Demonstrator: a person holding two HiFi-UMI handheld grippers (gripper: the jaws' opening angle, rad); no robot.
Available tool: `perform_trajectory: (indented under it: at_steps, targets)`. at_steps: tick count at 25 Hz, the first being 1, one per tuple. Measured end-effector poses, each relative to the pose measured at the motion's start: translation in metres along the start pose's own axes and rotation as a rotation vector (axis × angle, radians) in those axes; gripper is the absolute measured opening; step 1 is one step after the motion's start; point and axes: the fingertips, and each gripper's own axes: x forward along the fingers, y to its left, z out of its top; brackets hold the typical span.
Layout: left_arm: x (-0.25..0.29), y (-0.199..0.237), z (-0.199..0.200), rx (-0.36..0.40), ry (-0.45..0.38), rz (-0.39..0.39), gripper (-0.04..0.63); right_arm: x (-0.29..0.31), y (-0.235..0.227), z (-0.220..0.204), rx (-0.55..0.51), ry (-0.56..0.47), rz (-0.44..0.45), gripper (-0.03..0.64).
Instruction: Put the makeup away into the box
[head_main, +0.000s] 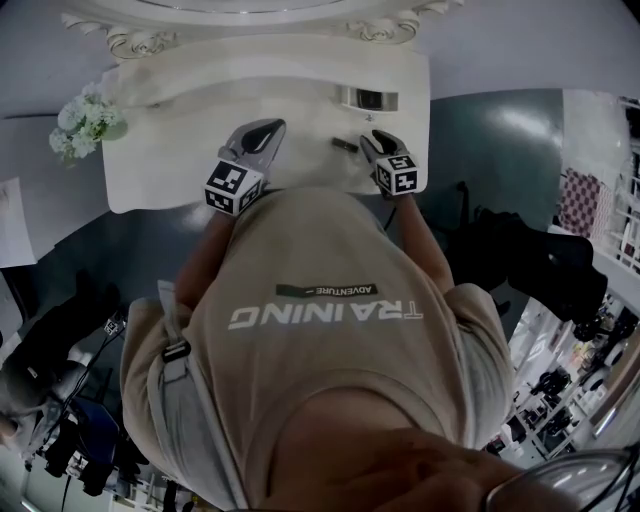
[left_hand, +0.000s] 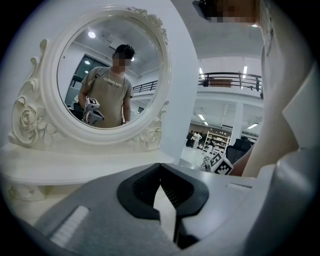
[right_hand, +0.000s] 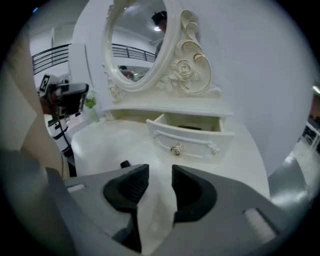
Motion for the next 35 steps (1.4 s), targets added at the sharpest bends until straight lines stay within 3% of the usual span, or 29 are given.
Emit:
perform_trajectory:
  at_steps: [5,12,15,21,25,35]
  targets:
    - [0.005,-0.009,0.000,0.011,0.008,-0.010,0.006,-0.004,0.027,-0.024,-0.147,0.052,0.142,0.146]
    - [0.003,-0.009,-0.009,-0.033,0.025,0.003,0.008,0.009,0.056,-0.029,-0.426,0.157,0.240,0.146]
    - [0.000,-0.007,-0.013,-0.042,0.032,0.019,0.007,0.019,0.062,-0.030,-0.498,0.179,0.261,0.146]
    - [-0.006,-0.003,-0.016,-0.046,0.036,0.043,0.007,0.028,0.067,-0.030,-0.559,0.214,0.287,0.106]
    - [-0.006,-0.003,-0.016,-0.051,0.032,0.048,0.007,0.026,0.070,-0.029,-0.521,0.210,0.307,0.104]
    - [0.003,-0.008,-0.011,-0.045,0.014,0.022,0.007,-0.005,0.047,0.017,-0.530,0.131,0.212,0.104]
